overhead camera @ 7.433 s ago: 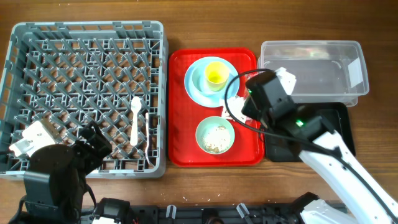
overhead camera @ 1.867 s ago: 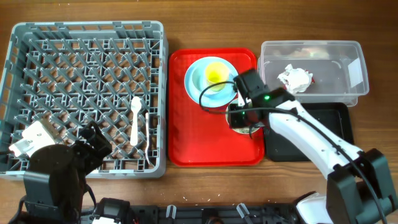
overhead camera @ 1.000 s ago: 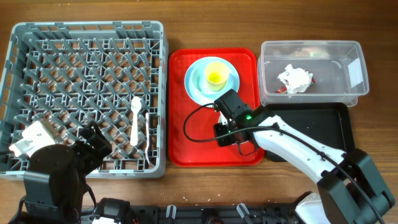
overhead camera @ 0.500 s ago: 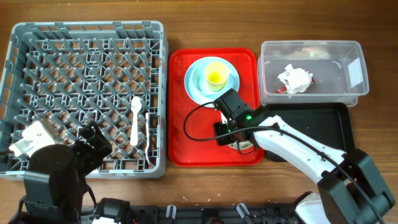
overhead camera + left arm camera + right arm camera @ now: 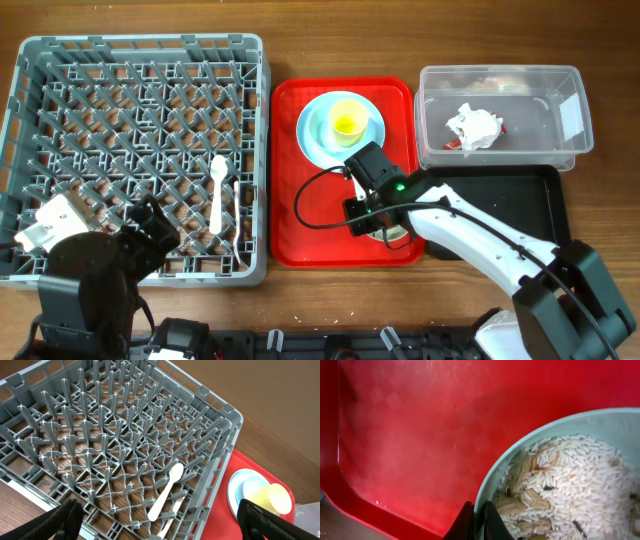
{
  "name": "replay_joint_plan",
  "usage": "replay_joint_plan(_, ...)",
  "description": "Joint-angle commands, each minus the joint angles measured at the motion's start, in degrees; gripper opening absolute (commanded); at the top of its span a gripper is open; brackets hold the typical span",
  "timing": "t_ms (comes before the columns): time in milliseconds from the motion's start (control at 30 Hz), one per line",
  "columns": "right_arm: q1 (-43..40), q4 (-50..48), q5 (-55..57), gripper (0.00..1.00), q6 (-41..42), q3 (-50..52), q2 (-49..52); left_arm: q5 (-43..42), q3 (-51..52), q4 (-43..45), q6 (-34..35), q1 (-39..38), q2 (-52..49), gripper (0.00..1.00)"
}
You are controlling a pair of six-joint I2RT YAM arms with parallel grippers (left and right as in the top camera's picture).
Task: Sort waste into correct bins and load items into the dishwasher rack
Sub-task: 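Grasp the rim of the green rice bowl with the right gripper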
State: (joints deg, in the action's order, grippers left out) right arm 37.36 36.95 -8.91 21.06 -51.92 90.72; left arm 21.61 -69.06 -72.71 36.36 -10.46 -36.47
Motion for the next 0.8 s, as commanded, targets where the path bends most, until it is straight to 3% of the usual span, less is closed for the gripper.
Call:
replay_joint_plan(0, 0.17, 2.49, -2.56, 0.04, -0.02, -1.81, -1.46, 0.98, -0.24, 0.15, 0.52, 0.24, 0.13, 1.00)
replay_joint_plan(300, 0.17, 3.06, 1.20, 0.04, -0.04, -1.97, -6.51, 0.98, -0.24, 0.15, 0.52, 0.24, 0.13, 1.00)
replay_joint_plan(400, 0.17, 2.54, 7.04, 0.04, -0.04, -1.73, -4.68, 0.98, -0.24, 0.15, 0.52, 0.24, 0.13, 1.00)
replay_joint_plan(600, 0.17, -3.74, 4.37, 0.05, 0.33, 1.84, 1.79, 0.98, -0.24, 0.15, 0.52, 0.24, 0.13, 1.00)
replay_joint_plan(767, 0.17, -3.69, 2.43, 0.23, 0.35, 1.81, 1.88, 0.98, -0.24, 0.15, 0.52, 0.24, 0.13, 1.00)
